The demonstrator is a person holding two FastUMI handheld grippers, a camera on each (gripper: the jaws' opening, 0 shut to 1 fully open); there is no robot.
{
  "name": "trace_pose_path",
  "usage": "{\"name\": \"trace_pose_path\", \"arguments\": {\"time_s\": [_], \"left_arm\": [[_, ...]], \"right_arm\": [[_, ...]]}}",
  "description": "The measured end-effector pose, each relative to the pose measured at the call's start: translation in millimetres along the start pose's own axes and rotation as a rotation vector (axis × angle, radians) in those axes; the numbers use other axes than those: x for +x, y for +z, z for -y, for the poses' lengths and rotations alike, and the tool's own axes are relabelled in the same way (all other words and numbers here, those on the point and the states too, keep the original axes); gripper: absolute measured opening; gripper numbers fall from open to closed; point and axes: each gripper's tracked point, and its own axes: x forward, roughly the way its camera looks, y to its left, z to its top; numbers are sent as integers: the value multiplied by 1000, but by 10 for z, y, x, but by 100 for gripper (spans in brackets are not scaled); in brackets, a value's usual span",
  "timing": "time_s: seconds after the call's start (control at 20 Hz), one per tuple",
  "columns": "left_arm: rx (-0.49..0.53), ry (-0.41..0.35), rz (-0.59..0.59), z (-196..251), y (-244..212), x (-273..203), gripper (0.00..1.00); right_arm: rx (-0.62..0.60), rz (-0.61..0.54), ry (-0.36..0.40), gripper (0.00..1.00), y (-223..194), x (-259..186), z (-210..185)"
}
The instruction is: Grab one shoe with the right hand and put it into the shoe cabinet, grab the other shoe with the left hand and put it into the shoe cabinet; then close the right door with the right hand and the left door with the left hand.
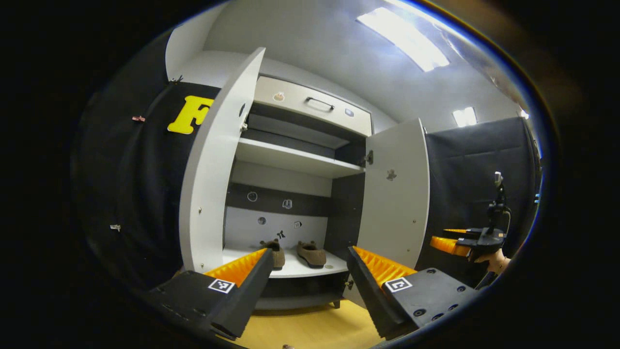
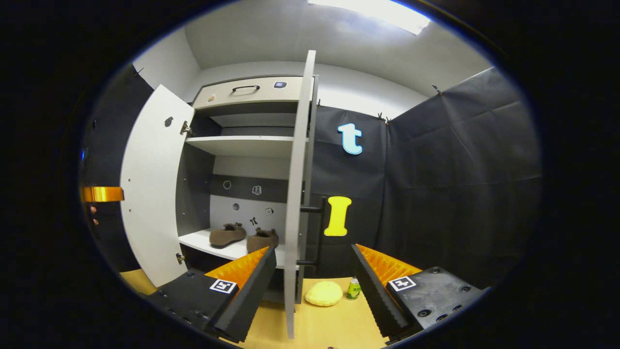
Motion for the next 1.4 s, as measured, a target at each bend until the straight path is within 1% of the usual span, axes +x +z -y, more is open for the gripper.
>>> {"name": "trace_pose_path", "arguments": {"time_s": [0.1,0.15,0.2,0.25,0.4,0.45,0.55,0.65,0.75,0.85,1.0,1.2,1.4], "left_arm": [[-18,11,-2,-7,24,-39,95],[-26,17,-5,3,30,-48,95],[-29,26,-11,18,27,-63,94],[-19,41,-10,22,22,-77,95],[44,100,-13,63,26,-95,95],[55,120,-7,89,39,-91,95],[44,145,11,166,64,-69,95],[30,169,24,223,73,-61,95],[46,202,12,263,30,-61,95],[74,220,-3,317,-9,-57,95],[84,228,-13,326,-37,-50,95],[73,251,-38,138,-73,-115,95],[122,274,-60,-171,-13,-219,95]], "right_arm": [[11,-20,27,98,-78,135,120],[30,-30,40,94,-115,210,178],[55,-35,62,94,-141,275,204],[80,-33,86,98,-147,342,219],[139,-43,178,98,-217,491,211],[164,-53,219,98,-239,524,173],[214,-54,308,98,-238,591,18],[216,-55,375,97,-238,623,-75],[210,-55,417,97,-231,630,-134],[231,-62,457,97,-243,629,-263],[247,-82,476,98,-288,771,-499],[269,-100,512,97,-290,848,-895],[289,-103,522,98,-299,974,-1324]]}}
